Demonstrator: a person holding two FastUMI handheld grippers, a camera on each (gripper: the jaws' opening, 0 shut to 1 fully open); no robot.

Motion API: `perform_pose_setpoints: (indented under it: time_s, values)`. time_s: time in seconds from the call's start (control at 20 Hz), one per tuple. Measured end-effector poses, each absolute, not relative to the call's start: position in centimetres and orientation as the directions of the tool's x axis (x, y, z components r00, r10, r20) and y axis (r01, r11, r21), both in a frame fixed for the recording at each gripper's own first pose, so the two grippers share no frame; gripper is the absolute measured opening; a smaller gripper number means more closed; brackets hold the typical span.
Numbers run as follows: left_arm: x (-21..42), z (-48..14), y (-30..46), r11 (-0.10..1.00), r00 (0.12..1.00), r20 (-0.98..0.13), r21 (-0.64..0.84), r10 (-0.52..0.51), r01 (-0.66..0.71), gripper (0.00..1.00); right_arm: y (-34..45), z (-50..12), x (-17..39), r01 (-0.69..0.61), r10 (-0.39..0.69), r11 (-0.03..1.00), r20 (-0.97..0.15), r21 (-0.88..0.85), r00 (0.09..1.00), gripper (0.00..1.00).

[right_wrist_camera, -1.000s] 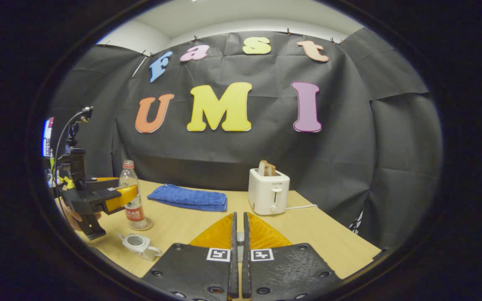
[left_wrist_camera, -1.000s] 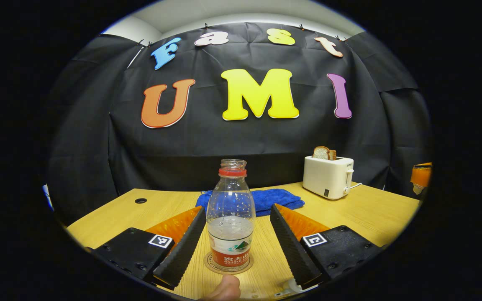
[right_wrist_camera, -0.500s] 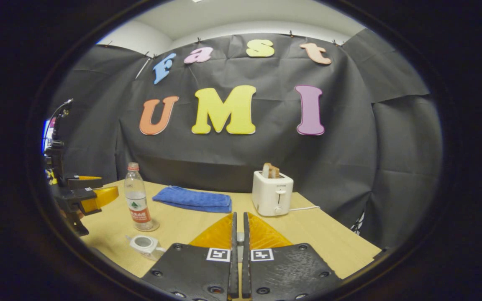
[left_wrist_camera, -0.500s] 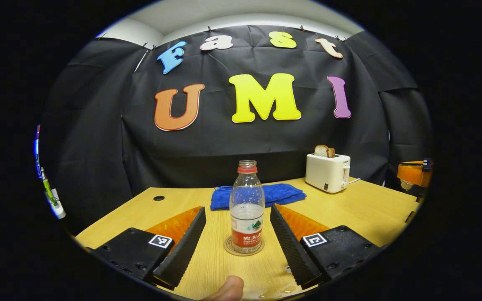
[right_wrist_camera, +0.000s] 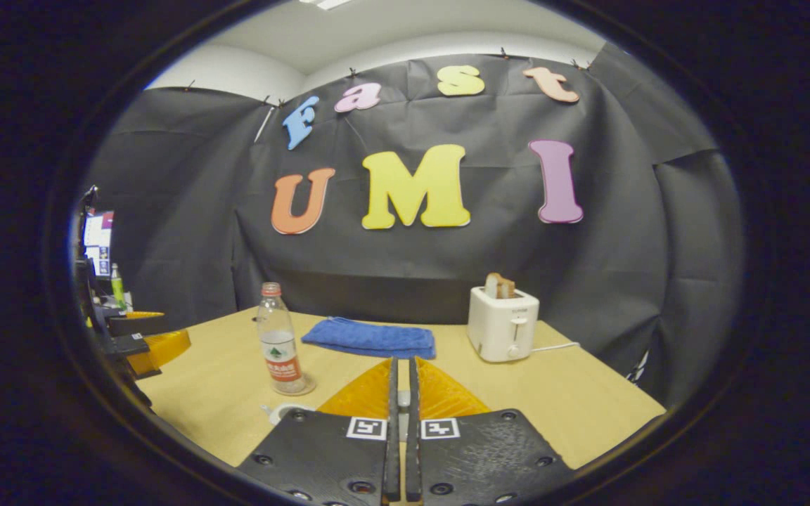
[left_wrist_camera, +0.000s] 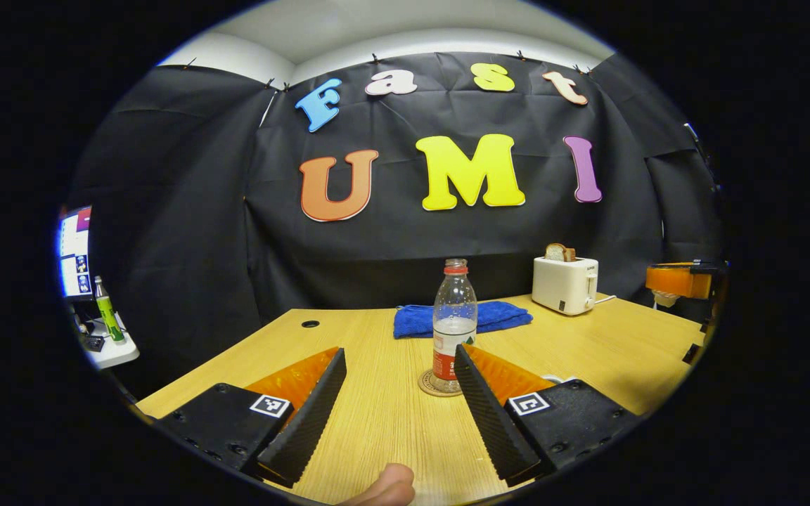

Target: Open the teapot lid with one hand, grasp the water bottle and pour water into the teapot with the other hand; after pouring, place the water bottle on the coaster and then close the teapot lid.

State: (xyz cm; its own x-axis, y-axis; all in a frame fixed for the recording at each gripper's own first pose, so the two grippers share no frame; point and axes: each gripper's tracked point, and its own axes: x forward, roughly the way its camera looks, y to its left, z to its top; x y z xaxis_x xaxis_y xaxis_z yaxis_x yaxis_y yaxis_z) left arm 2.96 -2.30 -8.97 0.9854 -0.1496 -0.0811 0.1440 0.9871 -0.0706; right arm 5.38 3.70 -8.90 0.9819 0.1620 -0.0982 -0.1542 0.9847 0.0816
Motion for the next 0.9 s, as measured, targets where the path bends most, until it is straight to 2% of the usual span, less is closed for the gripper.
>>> perform_pose_setpoints:
  time_s: [0.45, 0.9]
  values:
    - [1.0, -9.1, -2.0, 0.982, 0.977, -0.101, -0.049, -0.186, 0.181, 0.97, 11.3, -11.6, 7.7, -0.299, 0.313, 0.948, -0.133, 0.113, 0.94, 0.03]
    - [1.4, -9.3, -1.8, 0.974, 0.97, -0.108, -0.098, -0.215, 0.205, 0.97, 17.2, -16.4, 10.1, -0.395, 0.435, 0.894, -0.191, 0.213, 0.88, 0.03]
